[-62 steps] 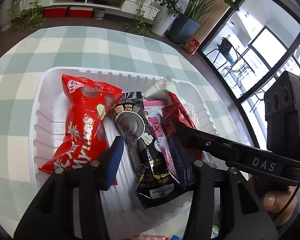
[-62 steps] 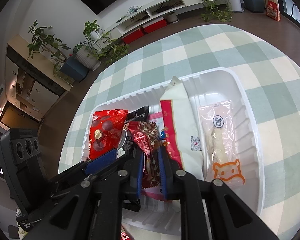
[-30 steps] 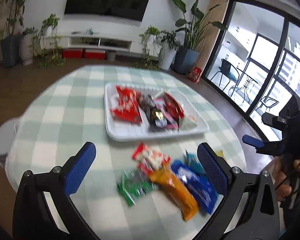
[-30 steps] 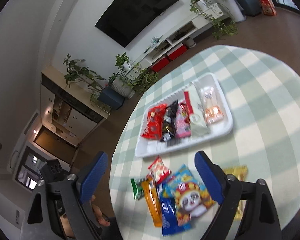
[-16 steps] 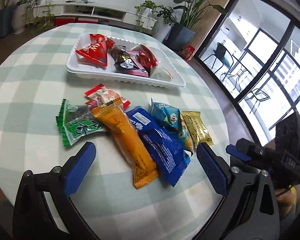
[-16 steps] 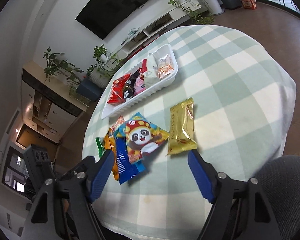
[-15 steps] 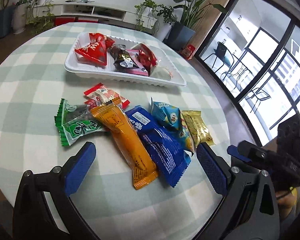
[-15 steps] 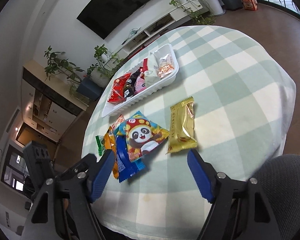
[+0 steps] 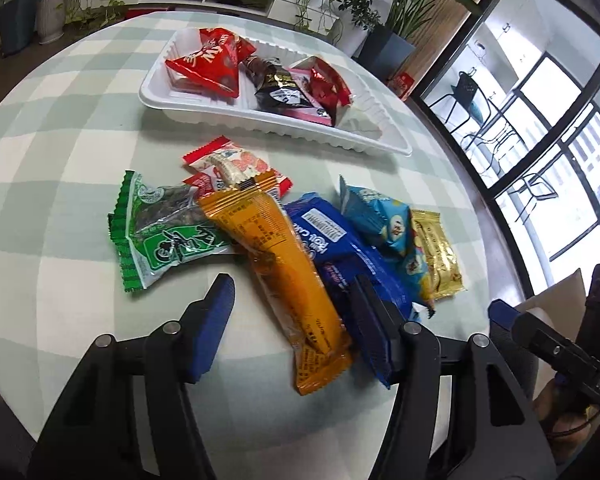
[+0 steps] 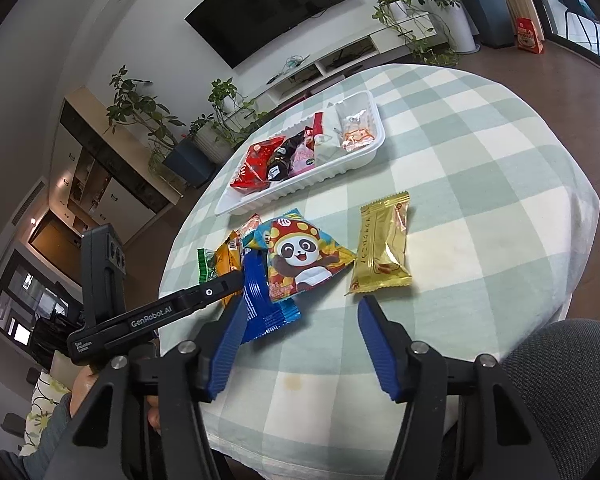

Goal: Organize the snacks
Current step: 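Move both tools back over the remaining snack pile, then grasp the orange bar with the left tool while the right tool grasps the blue packet, then carry the orange bar with the left tool while the right tool carries the blue packet to the tray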

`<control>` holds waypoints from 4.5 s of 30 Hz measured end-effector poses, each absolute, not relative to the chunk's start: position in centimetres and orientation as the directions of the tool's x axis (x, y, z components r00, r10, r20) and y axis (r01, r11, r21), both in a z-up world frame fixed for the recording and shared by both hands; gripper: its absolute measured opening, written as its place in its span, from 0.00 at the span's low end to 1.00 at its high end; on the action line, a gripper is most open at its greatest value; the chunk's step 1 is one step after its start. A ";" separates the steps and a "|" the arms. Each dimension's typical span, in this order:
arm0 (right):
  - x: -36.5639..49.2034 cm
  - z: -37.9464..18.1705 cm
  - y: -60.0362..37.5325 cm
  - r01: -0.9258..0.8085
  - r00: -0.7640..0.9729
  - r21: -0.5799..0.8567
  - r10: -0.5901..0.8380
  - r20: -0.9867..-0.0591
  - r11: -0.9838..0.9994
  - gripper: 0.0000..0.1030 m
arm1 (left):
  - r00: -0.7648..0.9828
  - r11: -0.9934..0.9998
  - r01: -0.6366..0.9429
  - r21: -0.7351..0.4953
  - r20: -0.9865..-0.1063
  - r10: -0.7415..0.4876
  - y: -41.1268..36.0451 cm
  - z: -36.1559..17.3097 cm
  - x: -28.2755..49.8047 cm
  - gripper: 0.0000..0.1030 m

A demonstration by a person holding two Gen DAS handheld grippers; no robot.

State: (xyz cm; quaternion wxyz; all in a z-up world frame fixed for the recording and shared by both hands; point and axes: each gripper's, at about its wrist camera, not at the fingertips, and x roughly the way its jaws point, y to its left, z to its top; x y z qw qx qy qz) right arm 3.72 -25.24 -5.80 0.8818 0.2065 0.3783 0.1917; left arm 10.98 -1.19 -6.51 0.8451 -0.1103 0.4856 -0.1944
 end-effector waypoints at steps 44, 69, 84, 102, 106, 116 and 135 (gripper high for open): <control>6.3 -4.8 -19.3 -0.344 0.577 0.333 0.478 -0.662 0.878 0.55 | 0.449 0.898 0.365 -0.245 -0.798 -0.401 1.8 -5.8 8.8 0.17; 12.1 -9.2 -10.4 -0.473 0.472 -0.050 0.205 -0.857 0.880 0.40 | 0.461 0.881 0.349 -0.318 -0.760 -0.457 4.1 -6.0 6.2 0.17; 9.1 -7.4 -13.0 -0.416 0.476 0.144 0.350 -0.807 0.898 0.29 | 0.452 0.863 0.363 -0.350 -0.744 -0.492 3.9 -6.0 5.9 0.17; 9.8 0.2 -21.2 -0.324 0.591 0.426 0.532 -0.606 0.845 0.29 | 0.520 0.834 0.395 -0.385 -0.655 -0.548 4.1 1.2 11.1 0.17; 11.6 2.4 -23.3 -0.295 0.649 0.404 0.492 -0.580 0.866 0.29 | 0.548 0.840 0.406 -0.361 -0.639 -0.540 4.3 3.8 14.6 0.17; 19.0 5.9 -25.1 -0.238 0.737 0.355 0.406 -0.540 0.904 0.29 | 0.543 0.848 0.426 -0.316 -0.661 -0.519 1.7 5.9 24.1 0.17; 30.2 -3.1 -23.1 -0.148 0.613 0.294 0.320 -0.722 0.944 0.29 | 0.456 0.876 0.402 -0.265 -0.772 -0.443 -2.4 -3.4 33.9 0.17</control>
